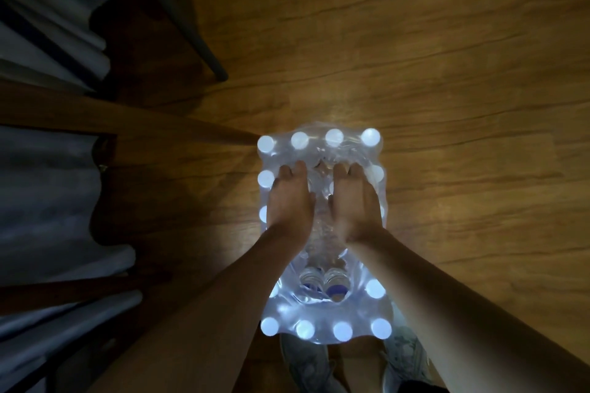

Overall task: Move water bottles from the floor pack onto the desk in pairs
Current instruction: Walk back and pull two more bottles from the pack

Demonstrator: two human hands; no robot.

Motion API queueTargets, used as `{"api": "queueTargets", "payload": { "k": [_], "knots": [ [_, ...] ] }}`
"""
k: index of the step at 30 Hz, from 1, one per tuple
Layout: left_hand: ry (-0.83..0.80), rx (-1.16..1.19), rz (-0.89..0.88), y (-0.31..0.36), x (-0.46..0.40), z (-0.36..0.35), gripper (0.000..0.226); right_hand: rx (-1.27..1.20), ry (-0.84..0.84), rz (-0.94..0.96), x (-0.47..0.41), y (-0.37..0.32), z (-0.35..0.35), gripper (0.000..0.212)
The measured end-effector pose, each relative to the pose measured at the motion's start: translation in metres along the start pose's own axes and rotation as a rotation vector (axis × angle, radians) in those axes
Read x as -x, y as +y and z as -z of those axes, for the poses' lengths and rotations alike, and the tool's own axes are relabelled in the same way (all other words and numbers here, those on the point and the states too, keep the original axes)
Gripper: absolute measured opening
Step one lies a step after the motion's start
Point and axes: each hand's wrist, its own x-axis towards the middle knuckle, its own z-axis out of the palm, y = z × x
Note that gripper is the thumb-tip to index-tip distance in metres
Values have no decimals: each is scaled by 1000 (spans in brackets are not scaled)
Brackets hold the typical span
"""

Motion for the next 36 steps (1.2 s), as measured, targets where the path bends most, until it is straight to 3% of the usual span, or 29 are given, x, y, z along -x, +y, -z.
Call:
{"api": "queueTargets", "payload": {
  "k": [5,12,24,36],
  "knots": [
    [-2,141,42,-7,15,6,30,-96,17,104,10,11,10,48],
    [64,296,104,8,60,58,25,-205,141,186,47,-5,61,28],
    [84,367,167,63,169,219,24,-257,157,220,158,-47,212,29],
    [96,391,-8,121,302,400,32,-280,203,198,309,-107,377,31]
  ]
}}
